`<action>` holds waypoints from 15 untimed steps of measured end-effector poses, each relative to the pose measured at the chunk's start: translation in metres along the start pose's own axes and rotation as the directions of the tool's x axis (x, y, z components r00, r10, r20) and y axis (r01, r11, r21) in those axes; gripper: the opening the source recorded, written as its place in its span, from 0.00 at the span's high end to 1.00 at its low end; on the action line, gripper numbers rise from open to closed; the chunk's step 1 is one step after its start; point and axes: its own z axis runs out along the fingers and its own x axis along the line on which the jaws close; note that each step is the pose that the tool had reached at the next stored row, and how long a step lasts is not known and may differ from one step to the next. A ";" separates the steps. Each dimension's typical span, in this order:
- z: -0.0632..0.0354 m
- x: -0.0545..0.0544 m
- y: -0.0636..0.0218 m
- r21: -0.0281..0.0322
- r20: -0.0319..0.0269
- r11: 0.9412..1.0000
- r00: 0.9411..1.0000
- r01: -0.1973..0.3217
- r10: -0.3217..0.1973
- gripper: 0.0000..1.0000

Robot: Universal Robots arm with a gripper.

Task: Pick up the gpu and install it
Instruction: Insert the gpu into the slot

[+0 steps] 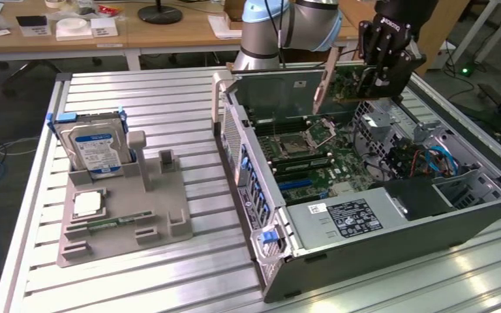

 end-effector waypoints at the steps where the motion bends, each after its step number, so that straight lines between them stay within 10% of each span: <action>1: 0.0003 0.000 0.0000 0.000 0.001 1.000 1.000 0.005 -0.005 0.72; 6: 0.0036 -0.001 0.0001 0.002 0.009 0.999 0.999 0.046 -0.046 0.72; 11: 0.0088 -0.001 0.0067 0.022 0.009 0.998 0.999 0.052 -0.052 0.72; 15: 0.0147 -0.001 0.0140 0.026 0.011 0.998 0.999 0.051 -0.051 0.72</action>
